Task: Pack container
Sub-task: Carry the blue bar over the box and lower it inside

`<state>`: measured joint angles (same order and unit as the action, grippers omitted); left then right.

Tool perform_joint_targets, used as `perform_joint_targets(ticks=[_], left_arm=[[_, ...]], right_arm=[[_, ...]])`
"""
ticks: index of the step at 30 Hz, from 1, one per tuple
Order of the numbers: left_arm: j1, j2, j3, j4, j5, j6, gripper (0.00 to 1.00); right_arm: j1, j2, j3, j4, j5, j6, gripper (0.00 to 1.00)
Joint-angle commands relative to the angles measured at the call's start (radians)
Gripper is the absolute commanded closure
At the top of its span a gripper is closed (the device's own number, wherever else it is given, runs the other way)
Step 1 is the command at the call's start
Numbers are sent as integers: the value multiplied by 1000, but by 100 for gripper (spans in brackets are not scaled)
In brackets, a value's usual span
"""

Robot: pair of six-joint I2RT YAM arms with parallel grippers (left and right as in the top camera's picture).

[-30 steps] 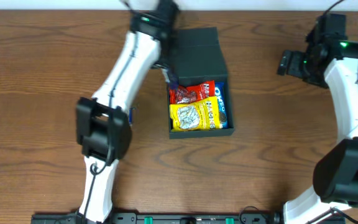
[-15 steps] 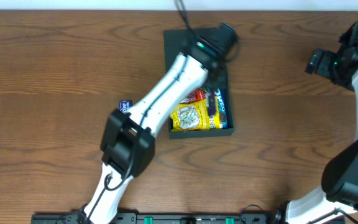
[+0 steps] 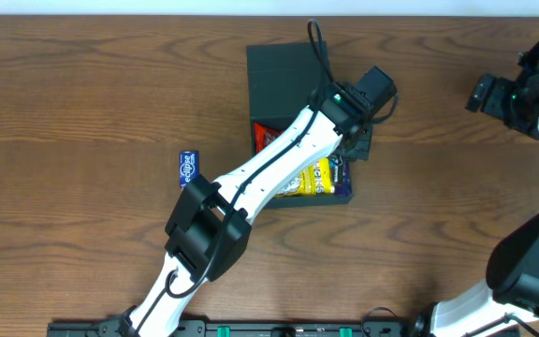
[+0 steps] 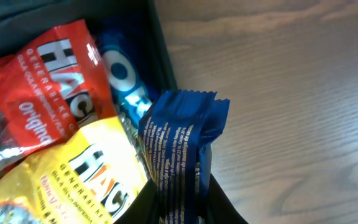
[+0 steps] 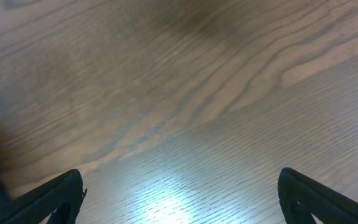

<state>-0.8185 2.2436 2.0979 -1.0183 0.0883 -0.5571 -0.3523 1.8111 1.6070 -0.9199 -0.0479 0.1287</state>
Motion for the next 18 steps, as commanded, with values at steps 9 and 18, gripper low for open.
perform_joint_targets(ticks=[9,18], left_arm=[[6,10,-60,50,-48,-80,94],[7,10,-60,78,-99,-113,94]], right_arm=[[-6,2,-6,-16,-21,-11,1],[-6,2,-6,-16,-39,-11,1]])
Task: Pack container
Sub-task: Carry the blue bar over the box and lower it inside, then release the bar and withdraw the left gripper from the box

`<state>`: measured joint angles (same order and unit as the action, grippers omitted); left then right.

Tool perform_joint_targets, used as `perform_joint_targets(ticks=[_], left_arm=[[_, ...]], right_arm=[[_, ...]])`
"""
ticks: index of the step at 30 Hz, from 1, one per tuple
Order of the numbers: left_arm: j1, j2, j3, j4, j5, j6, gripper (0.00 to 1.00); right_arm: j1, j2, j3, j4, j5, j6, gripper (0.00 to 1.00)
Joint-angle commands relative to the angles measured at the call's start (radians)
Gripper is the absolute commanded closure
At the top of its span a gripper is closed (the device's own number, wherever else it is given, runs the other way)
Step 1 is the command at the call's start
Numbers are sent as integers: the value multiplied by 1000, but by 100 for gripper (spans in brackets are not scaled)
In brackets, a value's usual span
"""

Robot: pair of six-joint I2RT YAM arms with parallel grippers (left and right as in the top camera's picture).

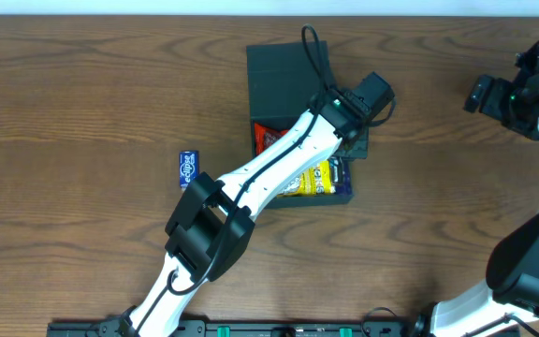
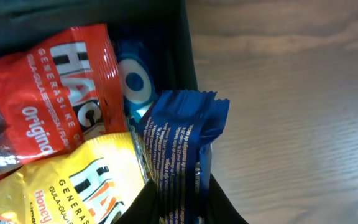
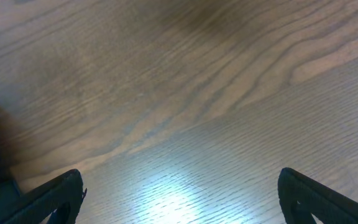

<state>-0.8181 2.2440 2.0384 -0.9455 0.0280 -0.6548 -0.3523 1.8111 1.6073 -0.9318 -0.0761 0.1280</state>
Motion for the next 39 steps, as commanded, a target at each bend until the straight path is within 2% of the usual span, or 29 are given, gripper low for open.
perform_joint_targets(ticks=[1,3,4,7,10,11,13,19,23,27,34,39], left_arm=[[7,10,0,11,-40,-15,94],[7,10,0,21,-40,-15,91],[7,10,0,24,-40,-15,83],[7,10,0,24,-71,-15,52],[7,10,0,26,-85,-15,28],[7,10,0,26,-89,-14,16],[8,10,0,24,-108,-6,2],[58,-43,22,-56,-193,8,5],[128,-120,26,-145,-268,9,5],[226,-189,26,-237,-326,62,5],[409,-234,25,-379,-326,207,5],[518,-234,10,-473,-270,207,4]], right_arm=[[-6,2,-7,-5,-11,-10,1],[-6,2,-7,-5,-11,-10,1],[-6,2,-7,-5,-11,-10,1],[-6,2,-7,-6,-11,-10,2],[-6,2,-7,-6,-11,-10,1],[-6,2,-7,-6,-11,-10,1],[-6,2,-7,-6,-11,-10,1],[-6,2,-7,-6,-11,-10,1],[-6,2,-7,-4,-11,-10,1],[-6,2,-7,-3,-11,-10,1],[-6,2,-7,-3,-11,-10,1],[-6,2,-7,-3,-11,-10,1]])
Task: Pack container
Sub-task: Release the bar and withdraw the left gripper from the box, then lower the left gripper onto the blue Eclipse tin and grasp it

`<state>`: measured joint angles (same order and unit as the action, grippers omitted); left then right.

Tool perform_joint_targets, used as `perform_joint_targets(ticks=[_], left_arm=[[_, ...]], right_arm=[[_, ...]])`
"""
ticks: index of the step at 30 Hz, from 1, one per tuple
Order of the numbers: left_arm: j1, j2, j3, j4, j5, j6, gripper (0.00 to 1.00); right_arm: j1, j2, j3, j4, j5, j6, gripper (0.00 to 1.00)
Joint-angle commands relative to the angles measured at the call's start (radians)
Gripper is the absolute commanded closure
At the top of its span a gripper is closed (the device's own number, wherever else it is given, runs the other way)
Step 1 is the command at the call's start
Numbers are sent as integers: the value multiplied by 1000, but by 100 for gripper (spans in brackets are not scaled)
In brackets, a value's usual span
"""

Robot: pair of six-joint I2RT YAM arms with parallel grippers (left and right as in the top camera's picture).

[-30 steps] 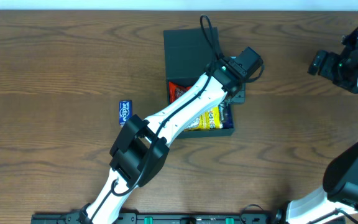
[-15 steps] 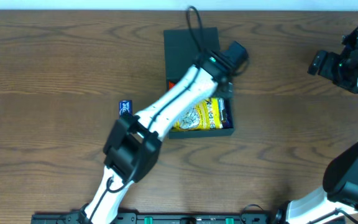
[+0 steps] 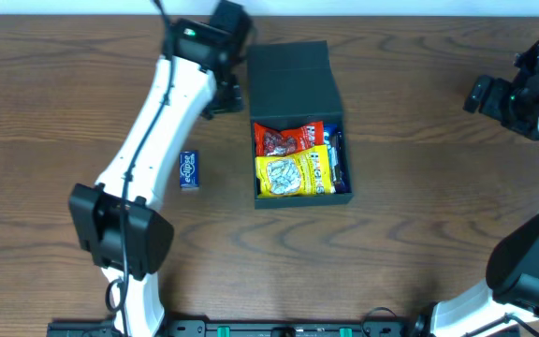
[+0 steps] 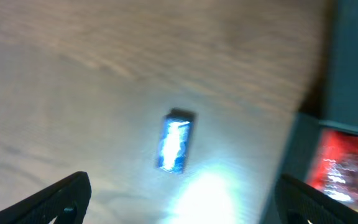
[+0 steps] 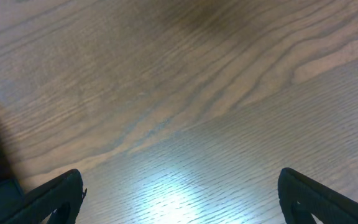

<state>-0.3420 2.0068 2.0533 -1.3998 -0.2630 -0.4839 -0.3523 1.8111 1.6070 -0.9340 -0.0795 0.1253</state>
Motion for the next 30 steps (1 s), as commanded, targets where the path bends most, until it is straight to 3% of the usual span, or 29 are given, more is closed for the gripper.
perform_joint_targets(ticks=[1,12,20,23,30], left_arm=[[60,3,-14,-23,28,38,4],[150,-25,-323,116,240,122,0],[154,-81,-540,291,229,126,0],[154,-81,-627,389,230,132,9],[154,-81,-719,510,227,145,16]], right_arm=[[-6,2,-6,0,-8,-7,1],[-6,2,-6,-1,-8,-7,1],[-6,2,-6,0,-8,-7,1],[-6,2,-6,-1,-8,-6,1],[-6,2,-6,-5,-21,-7,1]])
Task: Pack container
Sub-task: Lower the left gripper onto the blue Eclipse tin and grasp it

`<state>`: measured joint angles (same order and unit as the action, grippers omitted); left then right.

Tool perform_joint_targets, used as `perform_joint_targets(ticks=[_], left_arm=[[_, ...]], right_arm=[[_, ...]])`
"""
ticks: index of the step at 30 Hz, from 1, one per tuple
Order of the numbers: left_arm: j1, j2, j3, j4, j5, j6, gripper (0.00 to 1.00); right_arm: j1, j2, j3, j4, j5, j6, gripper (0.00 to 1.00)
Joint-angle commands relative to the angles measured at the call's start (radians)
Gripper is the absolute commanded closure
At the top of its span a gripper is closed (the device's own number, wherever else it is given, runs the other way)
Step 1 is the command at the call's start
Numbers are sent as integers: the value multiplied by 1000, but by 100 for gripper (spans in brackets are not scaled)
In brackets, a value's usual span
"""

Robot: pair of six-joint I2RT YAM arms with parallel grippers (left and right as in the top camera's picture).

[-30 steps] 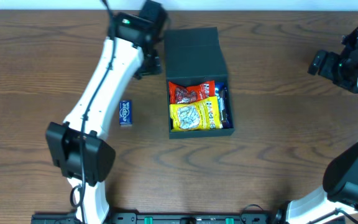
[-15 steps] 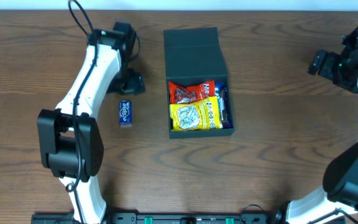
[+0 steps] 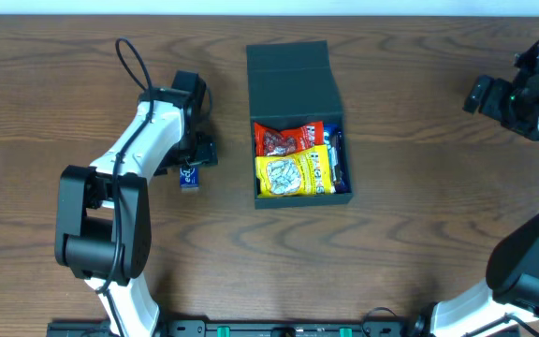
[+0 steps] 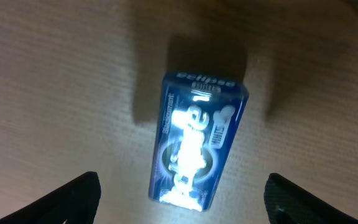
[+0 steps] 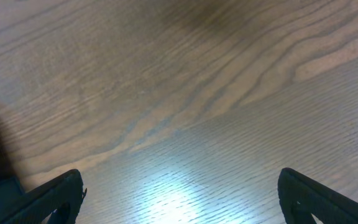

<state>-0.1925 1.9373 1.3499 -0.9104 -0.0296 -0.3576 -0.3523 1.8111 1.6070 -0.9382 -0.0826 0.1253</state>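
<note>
A dark box (image 3: 341, 192) lies open at mid-table, its lid (image 3: 289, 80) folded back. Inside are a red snack bag (image 3: 286, 139), a yellow snack bag (image 3: 294, 175) and a blue wrapped bar (image 3: 336, 159) along the right wall. A small blue Eclipse gum pack (image 3: 189, 174) (image 4: 197, 146) lies on the wood left of the box. My left gripper (image 3: 193, 154) (image 4: 180, 202) hangs open right over the pack, fingers (image 4: 73, 199) either side and apart from it. My right gripper (image 3: 490, 96) (image 5: 182, 196) stands open over bare wood at the far right.
The brown wooden table (image 3: 419, 234) spreads all round the box. The right arm's second link (image 3: 531, 257) stands at the lower right corner. The left arm's base (image 3: 96, 243) sits near the front left.
My left gripper has moved from beside the lid's left edge down to just above the gum pack, which now fills the left wrist view. The right arm stayed put.
My left gripper was shut on the blue wrapped bar at the box's right wall, and still held it there shortly after. Then the bar lay in the box and the gripper was open left of the lid. Now it is over the gum pack.
</note>
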Motion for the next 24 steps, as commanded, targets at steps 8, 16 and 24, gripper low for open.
perform_joint_targets(ticks=[8,16,24], left_arm=[[5,-11,-62,101,-5,22,20],[4,-10,-88,134,-3,22,20],[4,19,-103,140,16,21,36]], right_arm=[[-6,2,-6,-3,-38,-7,1],[-6,2,-6,-12,-38,-7,1],[-6,2,-6,-23,-38,-7,1]])
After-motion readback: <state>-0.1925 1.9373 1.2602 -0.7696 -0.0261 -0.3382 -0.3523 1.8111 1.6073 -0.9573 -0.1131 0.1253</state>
